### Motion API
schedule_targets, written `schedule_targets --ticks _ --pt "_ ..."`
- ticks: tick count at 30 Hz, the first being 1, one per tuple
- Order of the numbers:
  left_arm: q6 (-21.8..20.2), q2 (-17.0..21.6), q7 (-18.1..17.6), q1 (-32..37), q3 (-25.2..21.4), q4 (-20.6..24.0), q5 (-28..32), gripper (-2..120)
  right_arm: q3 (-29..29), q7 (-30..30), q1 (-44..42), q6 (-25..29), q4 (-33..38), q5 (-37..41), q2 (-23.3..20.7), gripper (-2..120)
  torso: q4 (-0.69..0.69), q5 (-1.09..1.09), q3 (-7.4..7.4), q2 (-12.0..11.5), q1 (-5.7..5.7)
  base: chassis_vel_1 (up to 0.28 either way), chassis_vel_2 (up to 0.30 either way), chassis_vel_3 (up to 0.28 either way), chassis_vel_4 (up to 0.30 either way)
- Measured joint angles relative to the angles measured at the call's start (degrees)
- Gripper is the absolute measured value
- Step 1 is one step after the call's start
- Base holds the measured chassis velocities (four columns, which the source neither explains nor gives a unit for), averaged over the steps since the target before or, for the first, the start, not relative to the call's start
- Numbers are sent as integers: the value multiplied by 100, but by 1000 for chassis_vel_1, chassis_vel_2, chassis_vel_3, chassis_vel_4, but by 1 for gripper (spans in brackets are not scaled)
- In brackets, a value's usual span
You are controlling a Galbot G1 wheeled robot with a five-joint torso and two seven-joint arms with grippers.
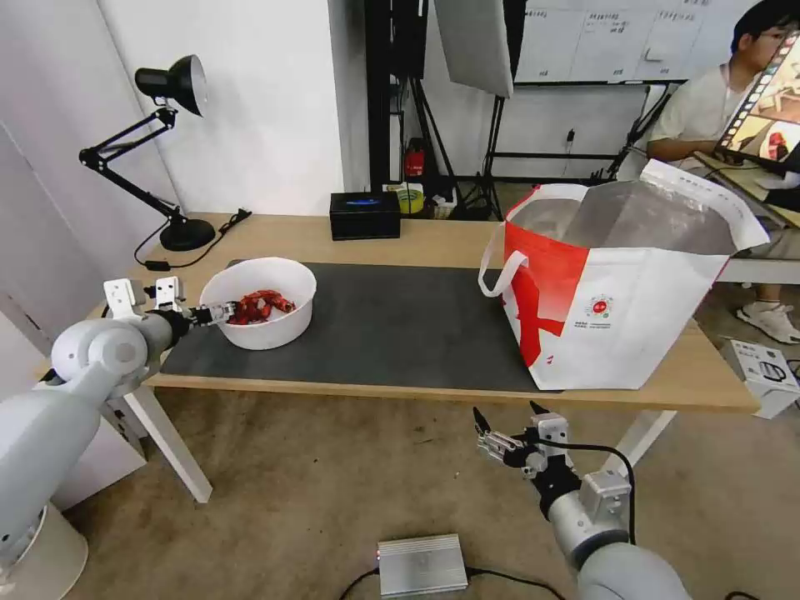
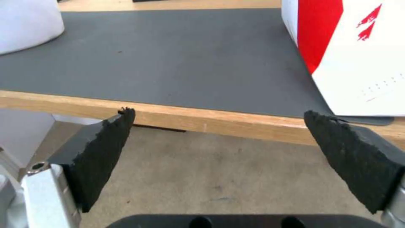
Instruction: Pick up the trash from the table and place it into the takeout bag.
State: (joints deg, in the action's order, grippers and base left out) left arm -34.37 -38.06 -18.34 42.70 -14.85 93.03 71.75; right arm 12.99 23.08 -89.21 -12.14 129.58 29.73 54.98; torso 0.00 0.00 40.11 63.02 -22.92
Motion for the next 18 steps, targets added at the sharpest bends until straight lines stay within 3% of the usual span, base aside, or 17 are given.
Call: schedule_targets --ticks 14,16,18 --pt "-26 15 2 90 -25 0 -36 26 0 0 0 0 0 0 0 100 0 0 0 0 0 0 0 0 0" --pt "-26 11 2 93 -25 1 -38 24 0 0 0 0 0 0 0 100 0 0 0 0 0 0 0 0 0" --pt "-26 7 -1 101 -19 10 -42 13 0 0 0 0 0 0 0 100 0 0 0 0 0 0 0 0 0"
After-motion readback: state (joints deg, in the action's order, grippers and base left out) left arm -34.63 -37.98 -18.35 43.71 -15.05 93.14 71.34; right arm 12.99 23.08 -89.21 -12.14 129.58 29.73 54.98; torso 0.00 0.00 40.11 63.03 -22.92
